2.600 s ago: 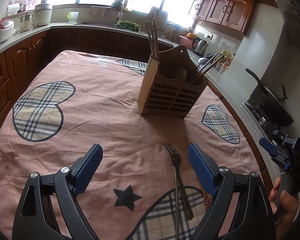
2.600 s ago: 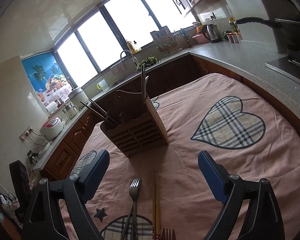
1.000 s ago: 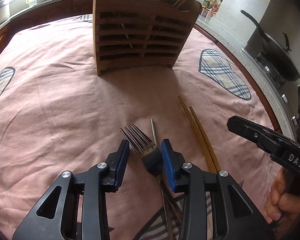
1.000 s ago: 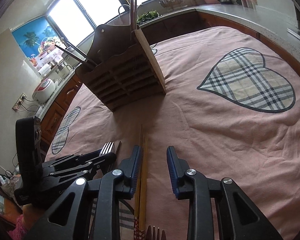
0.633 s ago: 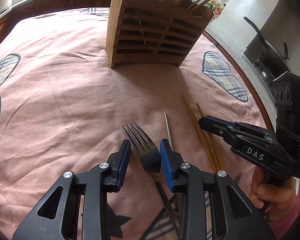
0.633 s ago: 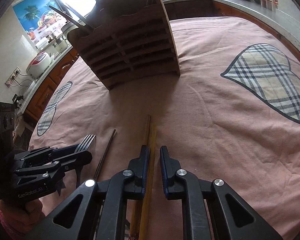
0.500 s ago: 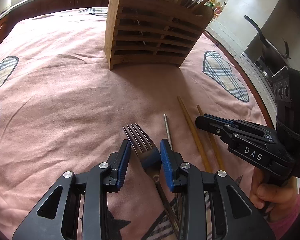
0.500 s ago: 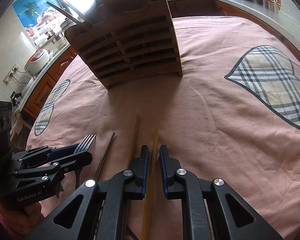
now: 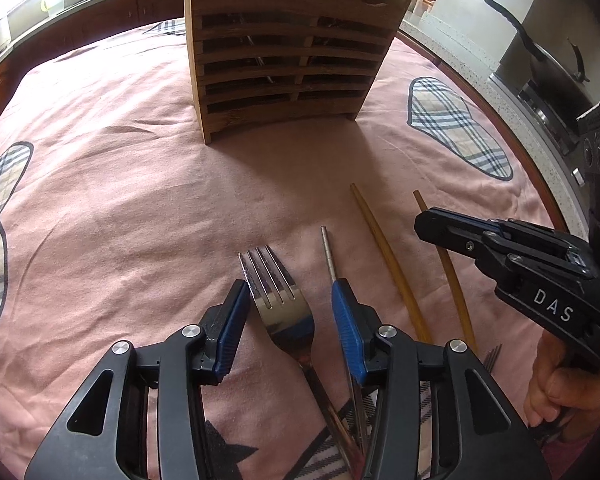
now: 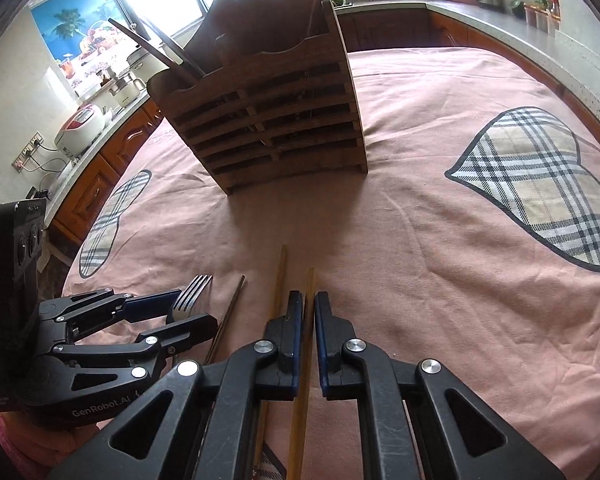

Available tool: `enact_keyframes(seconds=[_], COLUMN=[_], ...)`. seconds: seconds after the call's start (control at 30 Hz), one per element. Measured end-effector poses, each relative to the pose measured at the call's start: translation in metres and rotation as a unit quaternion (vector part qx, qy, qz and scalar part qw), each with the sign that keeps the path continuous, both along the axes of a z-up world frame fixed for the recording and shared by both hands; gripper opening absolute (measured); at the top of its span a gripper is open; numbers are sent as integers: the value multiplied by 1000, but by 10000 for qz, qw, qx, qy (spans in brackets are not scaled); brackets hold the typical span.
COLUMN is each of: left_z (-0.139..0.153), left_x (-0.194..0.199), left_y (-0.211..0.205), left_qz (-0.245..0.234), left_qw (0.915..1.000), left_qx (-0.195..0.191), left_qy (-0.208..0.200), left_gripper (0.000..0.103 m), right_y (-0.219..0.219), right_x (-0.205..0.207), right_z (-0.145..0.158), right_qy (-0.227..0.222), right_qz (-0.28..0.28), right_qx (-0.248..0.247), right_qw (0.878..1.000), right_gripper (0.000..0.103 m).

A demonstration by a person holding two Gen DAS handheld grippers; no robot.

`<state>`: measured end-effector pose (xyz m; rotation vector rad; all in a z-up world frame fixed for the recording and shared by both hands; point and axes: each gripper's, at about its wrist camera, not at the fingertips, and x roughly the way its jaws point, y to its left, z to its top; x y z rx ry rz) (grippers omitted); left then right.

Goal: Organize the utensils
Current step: 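Close the left tool on the metal fork while the right tool grips the chopstick, then carry the fork in the left tool and chopstick in the right tool to the holder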

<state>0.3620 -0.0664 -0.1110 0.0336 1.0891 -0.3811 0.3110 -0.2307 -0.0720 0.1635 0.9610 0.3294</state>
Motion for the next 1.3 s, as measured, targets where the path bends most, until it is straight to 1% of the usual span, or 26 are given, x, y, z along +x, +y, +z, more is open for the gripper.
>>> enact_keyframes(seconds=[0.03, 0.07, 0.2, 0.37, 0.5, 0.57, 0.8, 1.03, 1.3], left_z=[0, 0, 1, 13, 31, 43, 78, 91, 104], left_x=[0, -1, -3, -19, -37, -46, -82, -109, -126], left_y=[1, 2, 14, 29, 43, 51, 70, 84, 88], left_qz=[0, 28, 145, 264, 369, 412, 536, 657, 734], left_qw=[10000, 10000, 9998, 9989, 9970, 9953, 9882, 9826, 9775], left_qx=[6, 16, -146, -337, -550, -707, -1020, -1161, -1222], left_qy=[-12, -23, 3, -187, -402, -524, -1005, -1296, -1553], left_gripper=[41, 32, 26, 25, 24, 23, 21, 21, 21], right_y=[-1, 0, -2, -8, -11, -12, -12, -14, -16], right_x=[0, 0, -6, -18, -29, -36, -57, -79, -96], right_z=[1, 2, 12, 27, 40, 47, 69, 85, 97], right_qy=[-6, -26, -153, -352, -523, -614, -929, -1161, -1373], right_qz=[-11, -18, 1, -49, -54, -42, -43, -84, -133], right_qx=[17, 37, 105, 224, 305, 329, 408, 491, 539], right_qw=[10000, 10000, 9998, 9991, 9982, 9976, 9948, 9920, 9890], right_gripper=[6, 6, 6, 6, 6, 6, 5, 5, 5])
